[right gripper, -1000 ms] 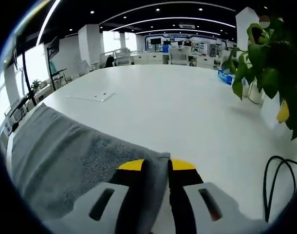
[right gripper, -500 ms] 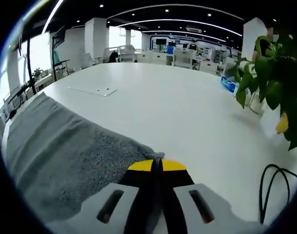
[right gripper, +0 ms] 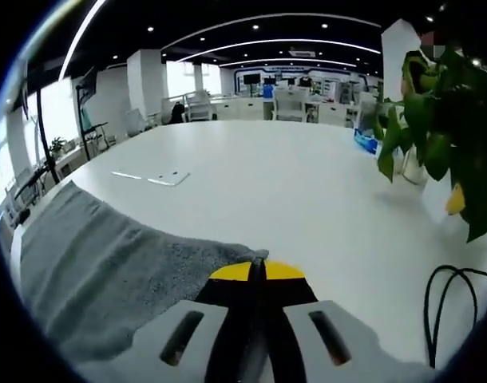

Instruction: Fold the towel on the table until its edges align and the towel forms a compact rectangular stack.

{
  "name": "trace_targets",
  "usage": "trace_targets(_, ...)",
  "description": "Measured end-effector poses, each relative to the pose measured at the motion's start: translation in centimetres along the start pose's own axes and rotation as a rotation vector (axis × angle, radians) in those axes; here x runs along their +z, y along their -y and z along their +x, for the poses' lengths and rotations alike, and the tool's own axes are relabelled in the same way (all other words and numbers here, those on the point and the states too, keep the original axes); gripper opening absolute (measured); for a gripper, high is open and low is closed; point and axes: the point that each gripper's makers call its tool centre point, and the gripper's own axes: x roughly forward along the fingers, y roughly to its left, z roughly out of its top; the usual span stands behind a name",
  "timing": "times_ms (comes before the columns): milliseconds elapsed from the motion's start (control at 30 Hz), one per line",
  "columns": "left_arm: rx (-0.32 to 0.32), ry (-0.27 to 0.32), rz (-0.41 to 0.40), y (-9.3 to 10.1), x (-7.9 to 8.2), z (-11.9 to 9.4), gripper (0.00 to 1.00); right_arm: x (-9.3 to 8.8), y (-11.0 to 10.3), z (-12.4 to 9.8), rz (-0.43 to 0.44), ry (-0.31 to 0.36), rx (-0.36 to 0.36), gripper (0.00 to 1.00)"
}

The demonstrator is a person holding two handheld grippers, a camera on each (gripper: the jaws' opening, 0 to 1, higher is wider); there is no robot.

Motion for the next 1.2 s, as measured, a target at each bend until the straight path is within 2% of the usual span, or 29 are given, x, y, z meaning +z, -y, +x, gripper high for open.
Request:
trace_targets(100, 0.003, 0.031, -0.010, 0.1, 1.3, -0.8, 0.03, 0.5, -0.3, -0.3, -0.006, 0.009, 0.005, 0.01)
trace_targets(300, 0.006, 0.064, -0.033, 0.2, 2.7, -2.2, 0.03, 1.5, -1.2, -1.2, 0.006, 0.033, 0.017, 0.01)
trace_targets(367, 0.033, 0.105, -0.047, -0.2, 4.0, -3.4, 0.03, 2.1, -1.4, -1.6, 0.009, 0.045, 0.025, 0.01)
trace_targets(467, 0.054, 0.144, -0.072, -0.6, 5.2, -4.4, 0.03, 3.0, -1.7, -2.2, 0.070, 0.076, 0.041, 0.01)
trace_targets(500, 0.060, 0.152, -0.075, -0.8, 5.5, -4.7, 0.03, 3.3, -1.7, -2.4, 0.065, 0.076, 0.040, 0.01)
trace_targets(667, 0.100, 0.171, -0.095, -1.5, 5.7, -5.8, 0.03, 4.3, -2.8, -3.3, 0.077, 0.092, 0.056, 0.01)
trace_targets(933, 0.130, 0.210, -0.124, -2.0, 6.4, -8.1, 0.03, 6.7, -5.0, -4.3, 0.046, 0.120, 0.078, 0.01)
trace_targets(1033, 0.150, 0.216, -0.145, -2.5, 6.2, -9.0, 0.03, 7.5, -5.9, -4.4, 0.032, 0.126, 0.089, 0.01)
trace_targets(1200, 0.178, 0.252, -0.174, -3.3, 6.8, -11.2, 0.03, 8.8, -6.9, -4.0, 0.022, 0.139, 0.106, 0.01)
